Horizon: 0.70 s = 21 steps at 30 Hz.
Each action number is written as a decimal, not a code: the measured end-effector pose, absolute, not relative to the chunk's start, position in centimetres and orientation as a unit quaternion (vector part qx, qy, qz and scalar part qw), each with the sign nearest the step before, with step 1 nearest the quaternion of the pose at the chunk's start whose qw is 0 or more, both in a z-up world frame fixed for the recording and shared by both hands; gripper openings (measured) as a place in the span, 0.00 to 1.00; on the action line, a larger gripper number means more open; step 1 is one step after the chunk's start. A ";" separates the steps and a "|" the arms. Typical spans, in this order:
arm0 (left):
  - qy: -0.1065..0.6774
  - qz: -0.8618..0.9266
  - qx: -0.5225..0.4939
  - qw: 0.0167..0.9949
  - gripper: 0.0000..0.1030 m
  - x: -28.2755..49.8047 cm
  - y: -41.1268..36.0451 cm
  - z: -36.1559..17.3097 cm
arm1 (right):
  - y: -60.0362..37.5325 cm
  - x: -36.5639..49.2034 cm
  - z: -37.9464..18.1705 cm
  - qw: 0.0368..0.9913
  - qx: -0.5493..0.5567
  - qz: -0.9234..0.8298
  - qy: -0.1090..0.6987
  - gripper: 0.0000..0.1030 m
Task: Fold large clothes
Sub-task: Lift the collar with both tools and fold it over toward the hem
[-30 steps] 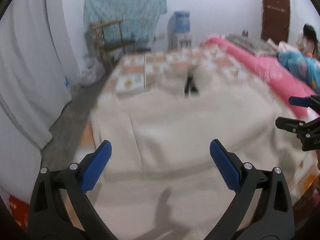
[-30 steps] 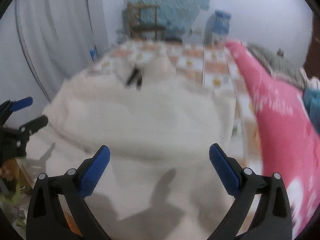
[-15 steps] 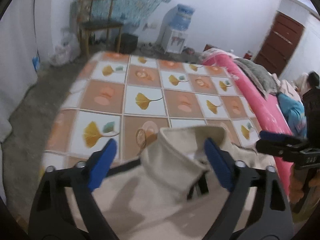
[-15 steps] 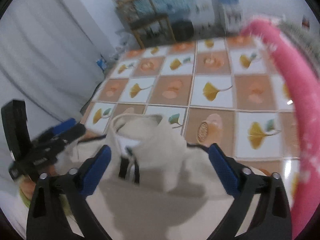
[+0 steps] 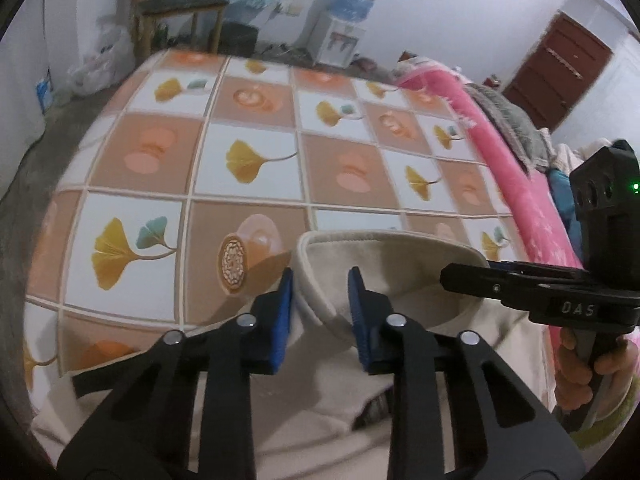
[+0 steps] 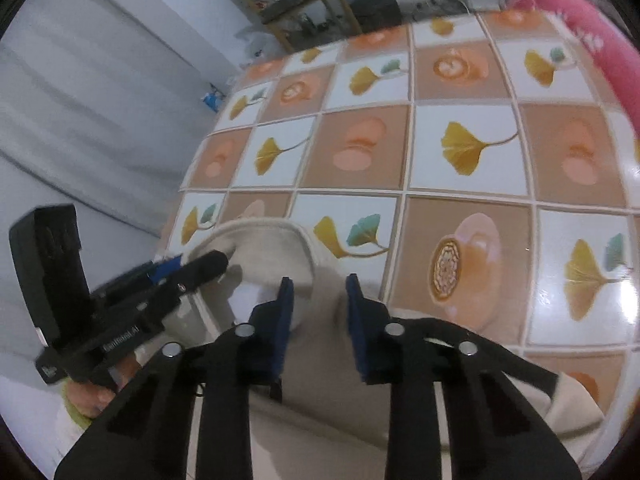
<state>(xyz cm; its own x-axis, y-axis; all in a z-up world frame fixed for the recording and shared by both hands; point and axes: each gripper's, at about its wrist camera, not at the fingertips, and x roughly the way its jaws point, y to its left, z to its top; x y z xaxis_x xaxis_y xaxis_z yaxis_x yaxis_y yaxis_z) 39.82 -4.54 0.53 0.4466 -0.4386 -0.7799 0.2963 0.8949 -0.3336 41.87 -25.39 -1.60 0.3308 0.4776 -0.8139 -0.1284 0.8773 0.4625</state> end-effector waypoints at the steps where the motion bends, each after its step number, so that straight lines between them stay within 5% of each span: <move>1: 0.474 -0.220 -0.070 0.849 0.22 39.3 -4.5 1.0 | -25.3 41.2 -1.1 0.803 0.153 0.192 0.543 0.23; 12: 0.419 -0.286 -0.001 0.862 0.10 27.1 -3.9 6.0 | -23.8 29.1 3.2 0.848 -0.021 0.194 0.493 0.21; 21: 0.482 -0.271 0.032 0.832 0.14 21.1 -3.0 -0.3 | -24.6 23.4 -1.8 0.821 -0.092 0.173 0.537 0.27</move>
<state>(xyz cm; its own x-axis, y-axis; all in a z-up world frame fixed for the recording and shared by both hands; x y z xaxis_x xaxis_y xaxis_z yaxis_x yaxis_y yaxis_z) 21.11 -2.96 -0.26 0.3873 -0.4204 -0.8205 0.4829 0.8506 -0.2078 23.35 -24.57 -1.78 0.3636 0.1858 -0.9128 -0.3834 0.9229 0.0351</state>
